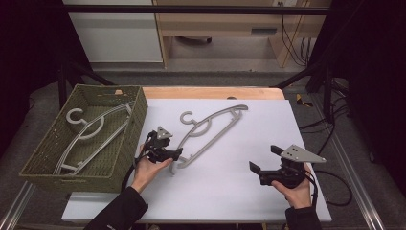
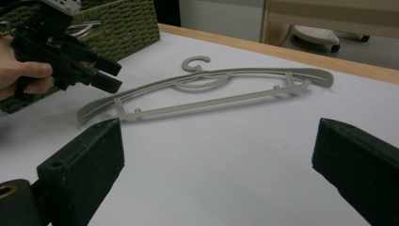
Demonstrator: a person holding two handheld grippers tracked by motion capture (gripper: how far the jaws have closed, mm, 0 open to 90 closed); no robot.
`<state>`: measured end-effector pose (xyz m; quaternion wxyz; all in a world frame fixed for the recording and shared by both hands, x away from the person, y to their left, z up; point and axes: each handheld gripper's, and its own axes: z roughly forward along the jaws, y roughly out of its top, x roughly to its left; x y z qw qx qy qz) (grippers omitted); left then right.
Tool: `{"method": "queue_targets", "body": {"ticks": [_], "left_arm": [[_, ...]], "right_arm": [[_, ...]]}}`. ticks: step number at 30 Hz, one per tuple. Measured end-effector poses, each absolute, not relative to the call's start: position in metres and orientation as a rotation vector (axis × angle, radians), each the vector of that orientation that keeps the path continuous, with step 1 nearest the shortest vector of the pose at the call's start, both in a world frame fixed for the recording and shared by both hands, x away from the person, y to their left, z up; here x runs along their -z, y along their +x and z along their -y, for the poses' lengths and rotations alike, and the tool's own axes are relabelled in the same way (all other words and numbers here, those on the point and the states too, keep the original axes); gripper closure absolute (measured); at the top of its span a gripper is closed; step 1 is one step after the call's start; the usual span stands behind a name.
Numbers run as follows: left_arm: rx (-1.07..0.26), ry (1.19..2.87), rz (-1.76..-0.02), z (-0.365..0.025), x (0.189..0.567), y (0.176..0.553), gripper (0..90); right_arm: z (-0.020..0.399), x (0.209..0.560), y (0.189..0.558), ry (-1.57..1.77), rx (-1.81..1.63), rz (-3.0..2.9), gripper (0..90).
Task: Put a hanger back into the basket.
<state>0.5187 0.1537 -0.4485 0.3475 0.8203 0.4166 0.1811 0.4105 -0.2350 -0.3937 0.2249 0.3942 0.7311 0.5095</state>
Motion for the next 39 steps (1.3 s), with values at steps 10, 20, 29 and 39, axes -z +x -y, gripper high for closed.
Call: {"method": "queue_targets", "body": {"ticks": [10,20,29,39], "left_arm": [[-0.433,2.191,-1.106,-0.147,0.465,0.529,55.8],[-0.393,2.224,-1.114,-0.145,0.467,0.531,74.6],[-0.374,2.283,-1.136,-0.149,0.462,0.526,76.6],[-0.343,2.389,-1.076,-0.161,0.458,0.517,80.5]], "right_arm": [[0.233,0.394,0.411,1.085,-1.401,-2.028,3.2],[0.232,0.395,0.411,1.077,-1.396,-2.043,3.3],[0.232,0.395,0.411,1.079,-1.398,-2.043,3.2],[0.234,0.394,0.41,1.08,-1.405,-2.039,3.4]]}}
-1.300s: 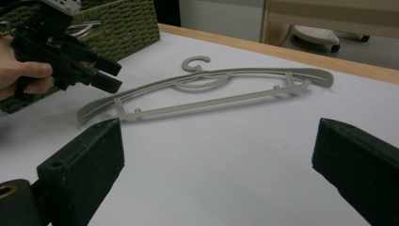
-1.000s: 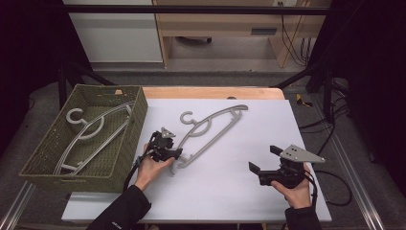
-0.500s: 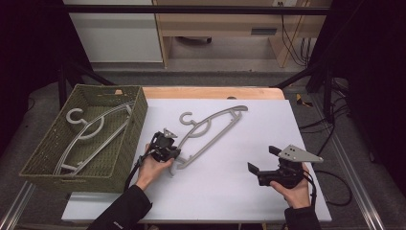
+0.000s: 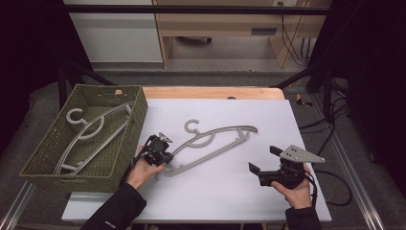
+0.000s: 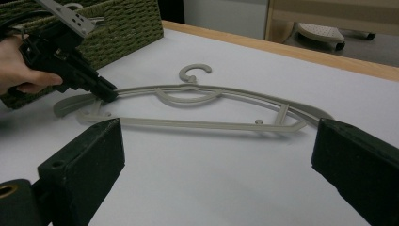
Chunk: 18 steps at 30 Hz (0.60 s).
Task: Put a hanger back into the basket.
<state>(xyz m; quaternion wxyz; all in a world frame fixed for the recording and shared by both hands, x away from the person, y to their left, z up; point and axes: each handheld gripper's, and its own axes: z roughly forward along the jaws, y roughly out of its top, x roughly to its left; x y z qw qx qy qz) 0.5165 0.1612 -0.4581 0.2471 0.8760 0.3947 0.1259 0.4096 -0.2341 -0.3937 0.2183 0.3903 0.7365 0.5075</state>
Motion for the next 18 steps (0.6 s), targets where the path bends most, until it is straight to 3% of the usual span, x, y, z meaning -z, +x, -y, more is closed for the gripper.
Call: {"method": "queue_targets", "body": {"ticks": [18], "left_arm": [[-0.38,2.496,-1.07,-0.148,0.454,0.519,81.1]], "right_arm": [[0.232,0.392,0.41,1.075,-1.408,-2.046,3.3]]}}
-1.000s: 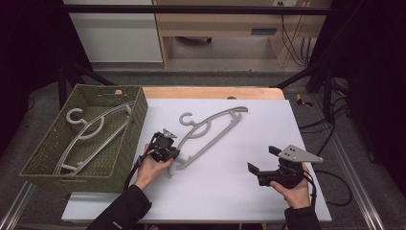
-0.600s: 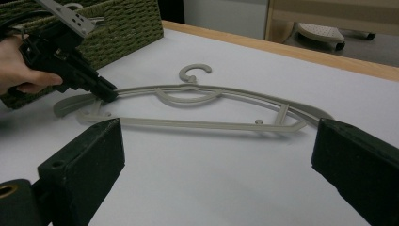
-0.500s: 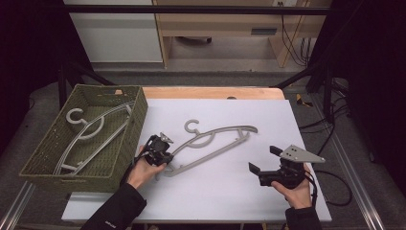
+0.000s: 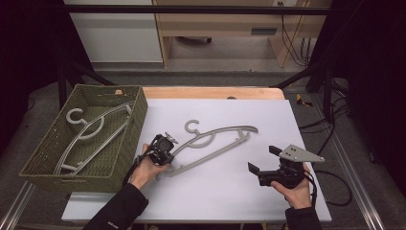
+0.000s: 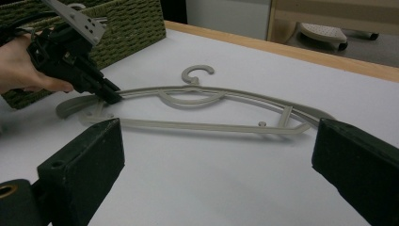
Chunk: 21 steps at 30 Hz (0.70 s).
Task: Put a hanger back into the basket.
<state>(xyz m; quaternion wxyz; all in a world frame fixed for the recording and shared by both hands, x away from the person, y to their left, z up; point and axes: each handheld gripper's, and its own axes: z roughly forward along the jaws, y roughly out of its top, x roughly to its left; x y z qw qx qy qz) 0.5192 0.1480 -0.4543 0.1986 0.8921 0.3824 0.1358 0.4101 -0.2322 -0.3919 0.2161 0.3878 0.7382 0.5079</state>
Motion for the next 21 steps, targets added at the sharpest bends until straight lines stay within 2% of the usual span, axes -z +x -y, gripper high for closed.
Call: {"method": "queue_targets", "body": {"ticks": [9,21], "left_arm": [[-0.376,2.462,-1.048,-0.153,0.452,0.516,82.9],[-0.408,2.343,-1.019,-0.168,0.422,0.497,83.1]], "right_arm": [[0.235,0.393,0.41,1.078,-1.41,-2.049,3.2],[0.236,0.393,0.409,1.077,-1.41,-2.049,3.3]]}}
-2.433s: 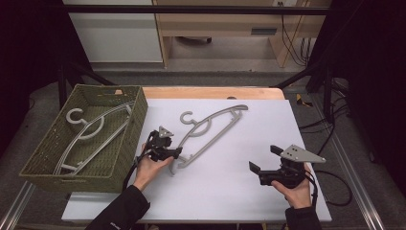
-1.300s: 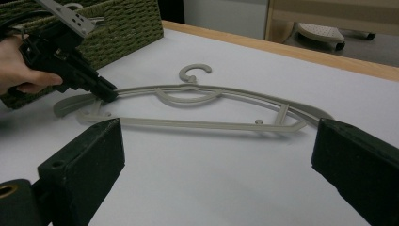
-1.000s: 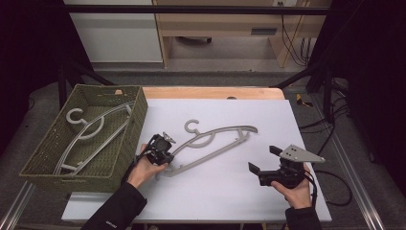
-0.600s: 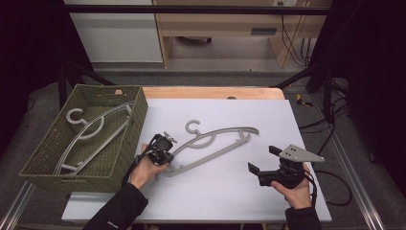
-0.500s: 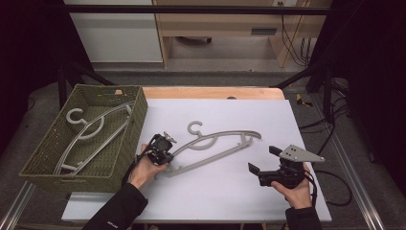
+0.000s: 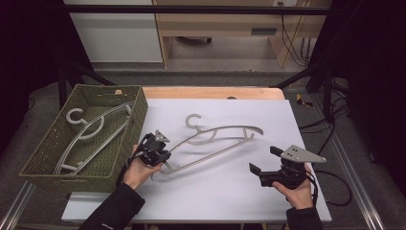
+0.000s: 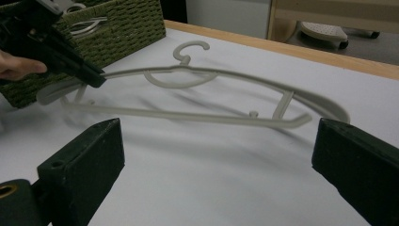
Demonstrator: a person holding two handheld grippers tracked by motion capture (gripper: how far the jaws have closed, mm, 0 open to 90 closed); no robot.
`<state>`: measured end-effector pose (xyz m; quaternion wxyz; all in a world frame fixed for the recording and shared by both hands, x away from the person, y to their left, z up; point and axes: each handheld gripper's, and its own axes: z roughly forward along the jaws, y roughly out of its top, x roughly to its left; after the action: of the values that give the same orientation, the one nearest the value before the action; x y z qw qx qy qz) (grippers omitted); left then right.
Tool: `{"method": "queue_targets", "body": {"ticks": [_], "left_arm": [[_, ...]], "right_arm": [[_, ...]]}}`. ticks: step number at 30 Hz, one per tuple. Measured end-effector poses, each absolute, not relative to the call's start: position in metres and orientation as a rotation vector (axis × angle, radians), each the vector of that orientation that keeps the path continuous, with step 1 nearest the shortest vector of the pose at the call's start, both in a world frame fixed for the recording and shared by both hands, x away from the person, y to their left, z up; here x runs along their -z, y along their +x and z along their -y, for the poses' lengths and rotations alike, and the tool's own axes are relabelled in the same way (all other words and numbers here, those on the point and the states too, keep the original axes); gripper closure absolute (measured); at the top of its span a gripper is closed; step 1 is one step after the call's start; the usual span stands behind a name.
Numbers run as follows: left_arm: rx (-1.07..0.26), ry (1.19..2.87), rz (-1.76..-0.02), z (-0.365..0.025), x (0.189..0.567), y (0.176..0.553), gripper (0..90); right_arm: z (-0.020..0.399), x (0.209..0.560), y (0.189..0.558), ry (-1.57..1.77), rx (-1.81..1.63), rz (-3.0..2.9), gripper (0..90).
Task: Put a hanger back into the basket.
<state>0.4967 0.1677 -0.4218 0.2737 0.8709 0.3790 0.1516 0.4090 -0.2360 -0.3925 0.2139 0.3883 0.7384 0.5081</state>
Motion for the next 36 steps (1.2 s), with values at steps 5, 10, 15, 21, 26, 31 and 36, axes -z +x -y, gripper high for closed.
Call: {"method": "queue_targets", "body": {"ticks": [5,10,15,21,26,31,36], "left_arm": [[-0.435,2.293,-1.03,-0.176,0.407,0.491,83.0],[-0.456,2.264,-1.02,-0.183,0.393,0.485,83.0],[-0.478,2.239,-1.0,-0.186,0.38,0.477,83.0],[-0.521,2.222,-0.972,-0.196,0.36,0.469,83.0],[-0.537,2.187,-0.972,-0.206,0.348,0.464,82.9],[-0.57,2.189,-0.963,-0.216,0.338,0.46,82.9],[-0.586,2.161,-0.97,-0.224,0.33,0.457,83.0]], "right_arm": [[0.236,0.393,0.409,1.077,-1.404,-2.052,3.2],[0.237,0.393,0.409,1.084,-1.404,-2.046,3.2],[0.239,0.393,0.409,1.088,-1.4,-2.037,2.9],[0.241,0.393,0.409,1.098,-1.398,-2.028,2.5],[0.242,0.393,0.409,1.105,-1.403,-2.016,2.4],[0.241,0.394,0.41,1.101,-1.397,-2.022,2.3],[0.241,0.394,0.41,1.104,-1.399,-2.017,2.3]]}}
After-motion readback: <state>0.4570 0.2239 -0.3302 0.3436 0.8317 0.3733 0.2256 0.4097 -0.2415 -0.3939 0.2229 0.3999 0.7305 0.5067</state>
